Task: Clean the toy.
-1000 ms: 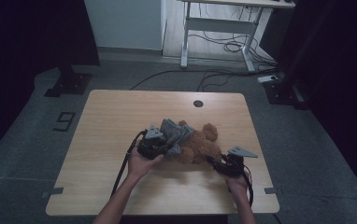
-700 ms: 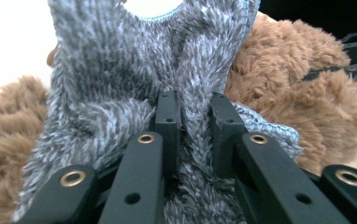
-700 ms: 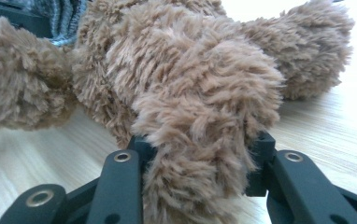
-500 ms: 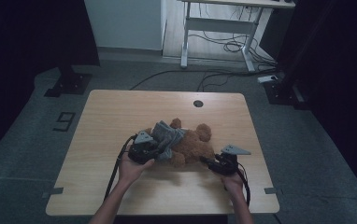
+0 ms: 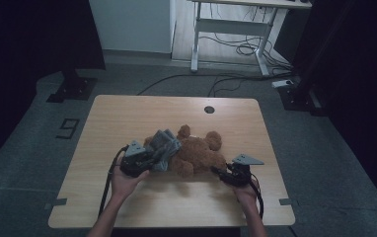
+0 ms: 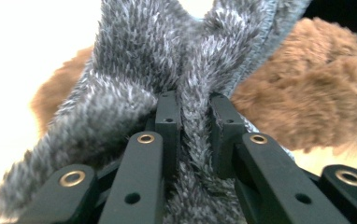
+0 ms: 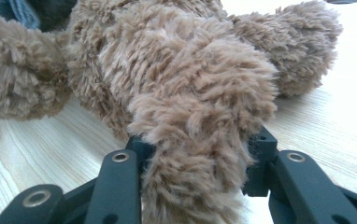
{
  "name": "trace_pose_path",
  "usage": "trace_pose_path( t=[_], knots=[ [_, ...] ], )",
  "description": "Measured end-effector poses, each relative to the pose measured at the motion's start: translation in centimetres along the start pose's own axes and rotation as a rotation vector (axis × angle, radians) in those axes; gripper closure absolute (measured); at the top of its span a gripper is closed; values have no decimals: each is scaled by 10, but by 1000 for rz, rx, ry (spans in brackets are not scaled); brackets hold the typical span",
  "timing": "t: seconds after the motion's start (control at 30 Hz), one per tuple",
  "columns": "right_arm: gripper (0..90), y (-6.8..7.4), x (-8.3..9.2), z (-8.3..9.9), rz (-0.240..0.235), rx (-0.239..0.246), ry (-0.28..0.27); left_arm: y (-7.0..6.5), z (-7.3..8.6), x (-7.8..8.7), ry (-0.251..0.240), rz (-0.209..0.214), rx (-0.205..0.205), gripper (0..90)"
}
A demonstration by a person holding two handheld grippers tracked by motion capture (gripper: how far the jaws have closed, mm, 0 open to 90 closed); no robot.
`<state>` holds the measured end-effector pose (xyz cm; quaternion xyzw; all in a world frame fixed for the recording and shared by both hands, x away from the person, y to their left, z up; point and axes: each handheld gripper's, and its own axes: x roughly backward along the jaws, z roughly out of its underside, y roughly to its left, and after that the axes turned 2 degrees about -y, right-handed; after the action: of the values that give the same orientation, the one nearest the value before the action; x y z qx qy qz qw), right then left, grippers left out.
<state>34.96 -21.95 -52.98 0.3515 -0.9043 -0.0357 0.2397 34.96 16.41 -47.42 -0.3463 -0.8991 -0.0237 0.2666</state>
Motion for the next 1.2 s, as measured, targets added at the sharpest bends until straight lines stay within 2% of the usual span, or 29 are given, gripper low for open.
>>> trace_pose_path(
  t=[0.1, 0.2, 0.27, 0.37, 0.43, 0.57, 0.6, 0.63, 0.67, 0.7, 0.73, 0.83, 0.97, 1.0, 1.07, 1.2],
  knots=[
    [586, 0, 0, 1, -2, 5, -8, 10, 3, 7, 5, -4, 18, 762],
    [585, 0, -1, 1, -4, 3, -8, 12, 3, 13, 8, 8, 30, 762],
    [585, -1, -1, 1, -1, 3, -7, 8, -1, 15, -8, 26, 34, 762],
    [584, 1, -2, 1, 11, 12, -12, -8, -16, 12, -20, 55, -3, 762],
    [584, 3, -2, 1, 18, 26, -10, -22, -29, 3, -13, 63, -46, 762],
    [585, 2, -1, 1, 16, 23, -7, -46, -48, -25, 5, 115, -71, 762],
    [585, 2, -1, 1, 16, 23, -7, -46, -48, -25, 5, 115, -71, 762],
    [584, 2, -1, 1, 14, 21, -8, -56, -49, -42, 37, 130, -79, 762],
    [584, 2, -1, 1, 14, 21, -8, -56, -49, -42, 37, 130, -79, 762],
    [584, 2, 0, 1, 12, 19, -5, -63, -43, -55, 70, 128, -87, 762],
    [584, 2, 0, 1, 11, 20, -3, -64, -38, -59, 79, 126, -87, 761],
    [585, 0, 2, 1, 0, 23, 5, -57, -26, -56, 58, 152, -48, 761],
    [585, -1, 3, 1, -7, 19, 1, -41, -13, -40, 61, 118, -33, 761],
    [585, -1, 3, 1, -7, 19, 1, -41, -13, -40, 61, 118, -33, 762],
    [585, -1, 3, 1, -10, 16, 3, -34, -5, -30, 64, 99, -33, 763],
    [585, -2, 3, 1, -12, 20, 5, -27, 4, -14, 52, 73, -35, 764]
  ],
)
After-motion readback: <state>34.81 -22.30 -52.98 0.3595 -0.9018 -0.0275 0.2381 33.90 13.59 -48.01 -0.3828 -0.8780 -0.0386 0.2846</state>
